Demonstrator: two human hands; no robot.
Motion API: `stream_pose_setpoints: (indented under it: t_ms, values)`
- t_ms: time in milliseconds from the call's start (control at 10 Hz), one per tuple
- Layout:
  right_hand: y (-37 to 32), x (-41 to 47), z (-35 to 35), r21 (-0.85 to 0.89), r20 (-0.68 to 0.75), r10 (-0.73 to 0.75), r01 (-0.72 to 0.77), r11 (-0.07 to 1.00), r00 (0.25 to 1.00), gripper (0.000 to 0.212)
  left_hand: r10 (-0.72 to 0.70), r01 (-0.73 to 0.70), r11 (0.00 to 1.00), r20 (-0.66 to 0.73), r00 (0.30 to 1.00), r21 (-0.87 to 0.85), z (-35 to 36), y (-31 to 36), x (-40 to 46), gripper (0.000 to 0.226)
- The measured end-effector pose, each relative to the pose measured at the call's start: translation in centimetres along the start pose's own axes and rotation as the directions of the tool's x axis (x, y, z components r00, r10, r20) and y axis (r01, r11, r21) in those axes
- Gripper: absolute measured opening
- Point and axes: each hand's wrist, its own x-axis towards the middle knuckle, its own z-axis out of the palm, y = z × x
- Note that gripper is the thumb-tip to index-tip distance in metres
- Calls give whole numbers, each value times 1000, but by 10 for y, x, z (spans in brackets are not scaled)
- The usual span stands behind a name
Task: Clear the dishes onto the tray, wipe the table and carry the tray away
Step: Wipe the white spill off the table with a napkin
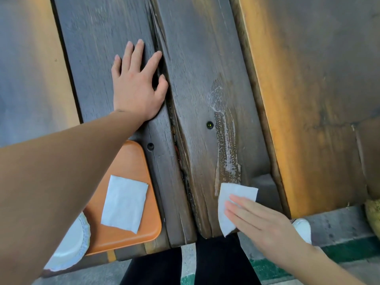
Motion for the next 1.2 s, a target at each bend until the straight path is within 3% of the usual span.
stream_pose_setpoints:
  t_ms: [200, 400, 500, 600, 700, 900, 1000, 1100, 1200]
  values:
    - [37, 31, 7, 35, -78, -32, 35, 999, 996, 41, -1, 1, 1000, -5, 1000, 6, 1, 1, 0, 56]
    - [101, 138, -16, 97, -144, 217, -204, 974, 966, 55, 3, -3, 1000, -11, 1000, 10, 1, 2, 0, 55]
    - [114, 184, -23, 106, -150, 303, -289, 951, 941, 46, 4, -4, 1000, -23, 1000, 3, 2, 1, -1, 55]
    - [97, 180, -21, 115, -94, 345, -334, 936, 934, 53, 1, -1, 1000, -22, 1000, -7, 2, 0, -1, 55]
    - [62, 138, -18, 72, -61, 275, -271, 960, 959, 59, -5, 5, 1000, -14, 1000, -6, 1, 0, -1, 55]
    - [-2, 23, 8, 0, 140, -9, 9, 1000, 990, 42, 1, -1, 1000, -22, 1000, -14, 2, -1, 0, 54]
    - [3, -5, 10, 67, 143, -115, 107, 992, 983, 39, 4, -4, 1000, -28, 1000, -4, 3, -2, 0, 54]
    - [34, 10, 1, 90, 41, -157, 153, 984, 987, 35, 9, -9, 1000, -31, 999, 0, 3, -2, 1, 54]
    - [75, 55, -13, 100, -67, -72, 79, 992, 995, 45, 12, -12, 1000, -39, 999, 0, 3, -1, 1, 54]
